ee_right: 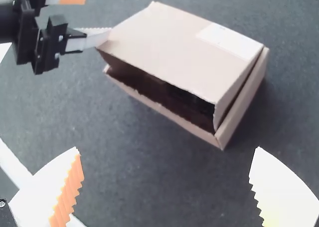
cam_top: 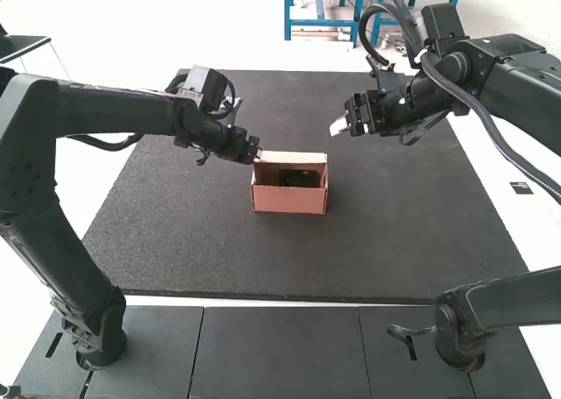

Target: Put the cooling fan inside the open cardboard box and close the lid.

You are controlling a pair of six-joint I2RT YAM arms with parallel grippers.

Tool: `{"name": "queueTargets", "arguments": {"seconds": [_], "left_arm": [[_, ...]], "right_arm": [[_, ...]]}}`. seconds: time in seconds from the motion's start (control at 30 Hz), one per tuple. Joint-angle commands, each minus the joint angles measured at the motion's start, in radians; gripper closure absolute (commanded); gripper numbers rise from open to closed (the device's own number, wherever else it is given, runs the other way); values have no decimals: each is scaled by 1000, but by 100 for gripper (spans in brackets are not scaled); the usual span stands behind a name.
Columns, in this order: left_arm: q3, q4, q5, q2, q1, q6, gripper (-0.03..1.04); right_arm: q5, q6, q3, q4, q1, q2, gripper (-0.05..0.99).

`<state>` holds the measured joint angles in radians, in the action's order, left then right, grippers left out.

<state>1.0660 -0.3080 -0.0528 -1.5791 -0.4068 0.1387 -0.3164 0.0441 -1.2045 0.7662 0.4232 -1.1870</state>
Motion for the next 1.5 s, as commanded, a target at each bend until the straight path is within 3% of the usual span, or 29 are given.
{"name": "queueTargets", "arguments": {"seconds": [0.0,0.87,1.13,1.27,1.47], "left_arm": [[-17,23,-5,-2,-7,-2,5],[-155,167,-2,-78,-44,-1,5],[-103,109,-2,-25,-38,18,5],[-64,124,-2,74,-24,44,5],[-60,121,5,189,-6,44,5]], "right_arm": [[5,-10,2,-7,5,21,18],[5,-12,13,-2,0,23,18],[7,-12,13,-2,0,27,18],[7,-12,17,-4,0,32,18],[34,-23,31,-41,0,64,14]]}}
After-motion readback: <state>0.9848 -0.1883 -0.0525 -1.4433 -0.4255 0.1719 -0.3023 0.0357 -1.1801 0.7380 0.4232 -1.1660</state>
